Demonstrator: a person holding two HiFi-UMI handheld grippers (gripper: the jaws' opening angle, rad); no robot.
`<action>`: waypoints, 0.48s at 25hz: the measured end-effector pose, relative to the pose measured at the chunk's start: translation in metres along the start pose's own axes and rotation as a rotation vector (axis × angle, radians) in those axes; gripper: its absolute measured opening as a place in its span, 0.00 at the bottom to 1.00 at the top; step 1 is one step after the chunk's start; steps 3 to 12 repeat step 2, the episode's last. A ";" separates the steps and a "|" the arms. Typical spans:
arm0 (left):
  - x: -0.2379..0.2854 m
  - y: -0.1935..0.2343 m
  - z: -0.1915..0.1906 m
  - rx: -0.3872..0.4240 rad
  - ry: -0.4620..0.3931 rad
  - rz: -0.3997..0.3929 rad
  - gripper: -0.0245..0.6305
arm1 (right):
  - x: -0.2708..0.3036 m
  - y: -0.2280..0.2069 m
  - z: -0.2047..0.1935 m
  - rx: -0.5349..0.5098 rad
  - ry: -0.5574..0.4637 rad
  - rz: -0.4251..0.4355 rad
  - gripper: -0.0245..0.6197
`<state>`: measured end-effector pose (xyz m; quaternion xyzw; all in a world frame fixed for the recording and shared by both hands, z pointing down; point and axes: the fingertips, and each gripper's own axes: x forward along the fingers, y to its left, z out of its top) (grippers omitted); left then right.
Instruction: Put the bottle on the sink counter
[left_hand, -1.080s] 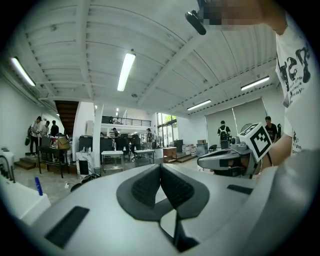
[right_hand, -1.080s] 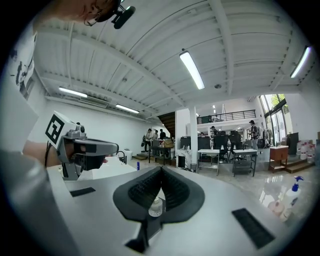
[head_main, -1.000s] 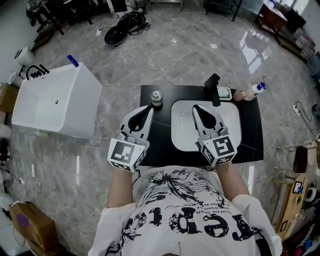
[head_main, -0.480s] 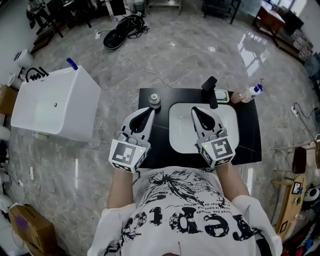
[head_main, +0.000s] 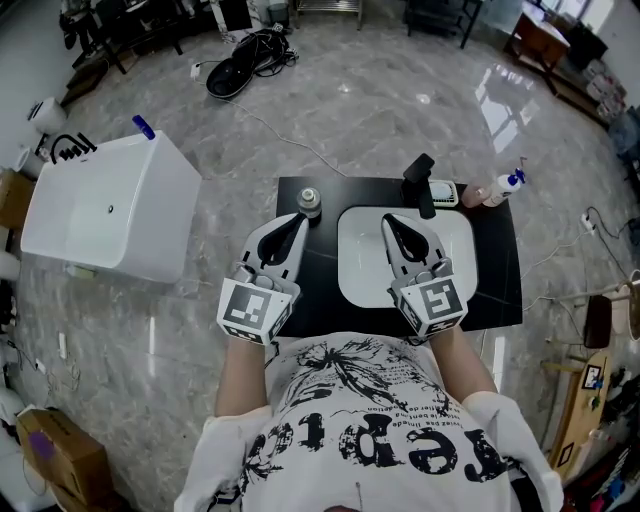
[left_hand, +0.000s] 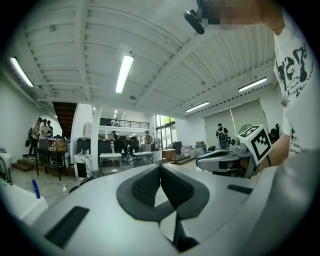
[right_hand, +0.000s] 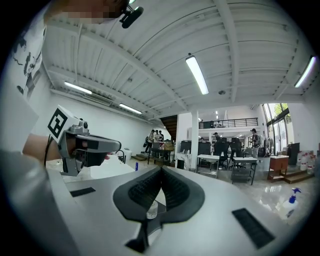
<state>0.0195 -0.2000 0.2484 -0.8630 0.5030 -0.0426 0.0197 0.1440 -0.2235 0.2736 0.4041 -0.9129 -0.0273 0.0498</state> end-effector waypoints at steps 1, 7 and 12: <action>0.001 0.001 0.000 0.001 0.000 0.000 0.06 | 0.001 0.000 0.000 -0.001 -0.001 -0.001 0.06; 0.001 0.001 -0.001 0.002 0.001 0.001 0.06 | 0.001 -0.001 -0.001 -0.001 -0.002 -0.001 0.06; 0.001 0.001 -0.001 0.002 0.001 0.001 0.06 | 0.001 -0.001 -0.001 -0.001 -0.002 -0.001 0.06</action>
